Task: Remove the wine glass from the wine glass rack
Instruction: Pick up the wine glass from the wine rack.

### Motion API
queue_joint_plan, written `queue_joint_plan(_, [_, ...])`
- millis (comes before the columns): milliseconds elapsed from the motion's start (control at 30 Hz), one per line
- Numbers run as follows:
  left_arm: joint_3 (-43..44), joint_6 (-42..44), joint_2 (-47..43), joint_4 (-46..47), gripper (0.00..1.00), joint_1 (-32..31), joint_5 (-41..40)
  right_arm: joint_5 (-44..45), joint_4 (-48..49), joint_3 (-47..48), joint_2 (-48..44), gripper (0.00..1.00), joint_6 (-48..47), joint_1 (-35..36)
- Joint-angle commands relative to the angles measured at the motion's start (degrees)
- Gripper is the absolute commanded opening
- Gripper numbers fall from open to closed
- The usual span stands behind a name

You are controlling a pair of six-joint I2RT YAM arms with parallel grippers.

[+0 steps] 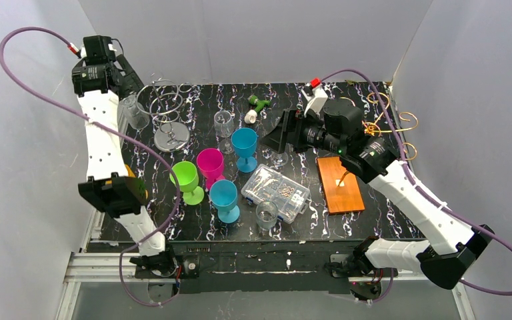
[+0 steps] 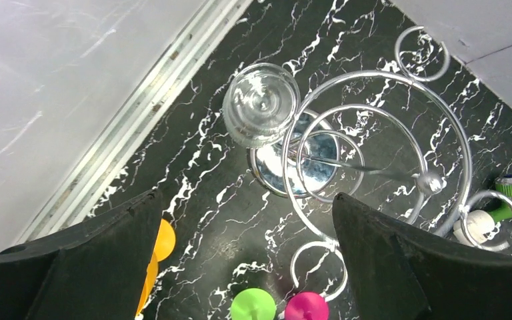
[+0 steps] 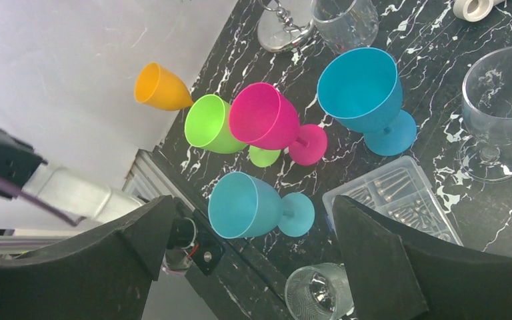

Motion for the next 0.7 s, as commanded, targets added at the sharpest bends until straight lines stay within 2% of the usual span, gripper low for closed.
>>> queue_joint_plan(0, [5.88,0.16,4.95,0.1,0.98,2.31,4.6,-1.28,-0.24,2.36,0.55,0.98,-3.16,-0.03])
queue_joint_plan(133, [8.19,0.4,9.0,0.5,0.94,3.42,5.91,-1.54,0.0,1.8,1.4,0.98,-4.03,0.04])
queue_joint_plan(500, [9.65,0.71,13.79,1.86,0.71,5.16,9.54,-2.29,0.36,2.05,3.78,0.98,-5.14,0.04])
queue_joint_plan(667, [9.57,0.31,14.97,2.31,0.69,5.77,11.08,-2.74,0.79,2.05,4.47,0.98,-5.03,0.04])
